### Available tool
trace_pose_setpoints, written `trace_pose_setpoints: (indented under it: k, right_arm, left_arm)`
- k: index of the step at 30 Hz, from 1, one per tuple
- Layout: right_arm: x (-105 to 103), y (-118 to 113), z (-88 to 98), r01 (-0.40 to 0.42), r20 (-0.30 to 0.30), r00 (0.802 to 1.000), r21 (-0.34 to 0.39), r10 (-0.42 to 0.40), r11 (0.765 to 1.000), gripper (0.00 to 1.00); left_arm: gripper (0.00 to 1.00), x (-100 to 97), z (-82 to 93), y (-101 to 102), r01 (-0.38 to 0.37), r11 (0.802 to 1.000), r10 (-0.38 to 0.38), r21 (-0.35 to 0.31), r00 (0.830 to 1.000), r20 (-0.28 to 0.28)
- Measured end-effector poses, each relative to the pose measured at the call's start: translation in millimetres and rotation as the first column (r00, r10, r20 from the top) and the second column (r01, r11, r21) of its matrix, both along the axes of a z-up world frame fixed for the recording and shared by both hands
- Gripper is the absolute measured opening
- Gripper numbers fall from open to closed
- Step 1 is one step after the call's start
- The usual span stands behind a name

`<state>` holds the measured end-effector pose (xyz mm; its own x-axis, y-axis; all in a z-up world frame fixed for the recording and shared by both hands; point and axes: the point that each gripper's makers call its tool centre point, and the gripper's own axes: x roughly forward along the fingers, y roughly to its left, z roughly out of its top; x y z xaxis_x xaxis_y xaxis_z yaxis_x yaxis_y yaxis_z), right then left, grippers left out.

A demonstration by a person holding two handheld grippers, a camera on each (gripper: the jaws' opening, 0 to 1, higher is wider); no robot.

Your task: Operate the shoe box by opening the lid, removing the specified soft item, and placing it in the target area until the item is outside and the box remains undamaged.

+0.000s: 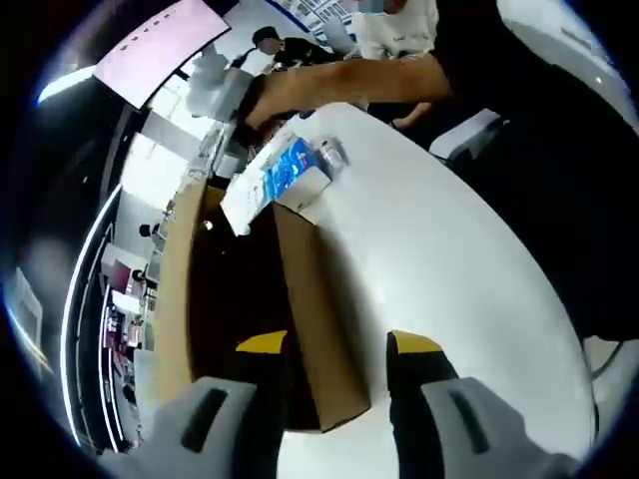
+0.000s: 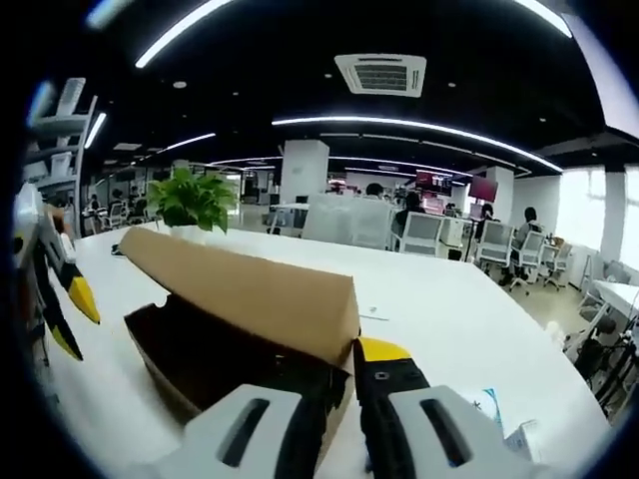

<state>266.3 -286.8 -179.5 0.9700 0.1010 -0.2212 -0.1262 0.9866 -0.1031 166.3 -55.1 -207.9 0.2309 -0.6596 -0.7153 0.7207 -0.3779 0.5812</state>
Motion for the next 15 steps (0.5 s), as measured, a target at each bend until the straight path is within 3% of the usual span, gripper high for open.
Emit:
trace_pose_setpoints:
  k: [4, 6, 10, 11, 15]
  right_arm:
    - [-0.7, 1.1, -3.3, -0.025, 0.013, 1.000, 0.006, 0.025, 1.000, 0.08]
    - [-1.9, 1.8, -3.7, -0.035, 0.019, 0.999, 0.011, 0.035, 0.999, 0.09]
    - [-2.5, 3.1, -1.8, -0.047, 0.037, 0.998, 0.026, 0.046, 0.999, 0.09]
    - [-2.4, 2.8, -1.7, -0.053, 0.040, 0.998, 0.035, 0.051, 0.998, 0.09]
    - [-2.5, 3.5, -1.7, -0.061, 0.046, 0.997, 0.036, 0.059, 0.997, 0.10]
  left_arm:
    - [0.39, -4.8, 40.1, -12.2, -0.062, 0.991, 0.049, -0.118, 0.993, -0.112]
    - [0.39, 11.8, 61.0, -18.7, -0.119, 0.982, 0.108, -0.144, 0.991, -0.076]
    - [0.45, 46.8, 71.0, -22.0, -0.193, 0.976, 0.199, -0.100, 0.979, 0.051]
    - [0.46, 60.7, 70.6, -25.6, -0.226, 0.970, 0.231, -0.087, 0.971, 0.062]
    - [0.48, 84.7, 64.6, -33.2, -0.265, 0.962, 0.269, -0.061, 0.961, 0.061]
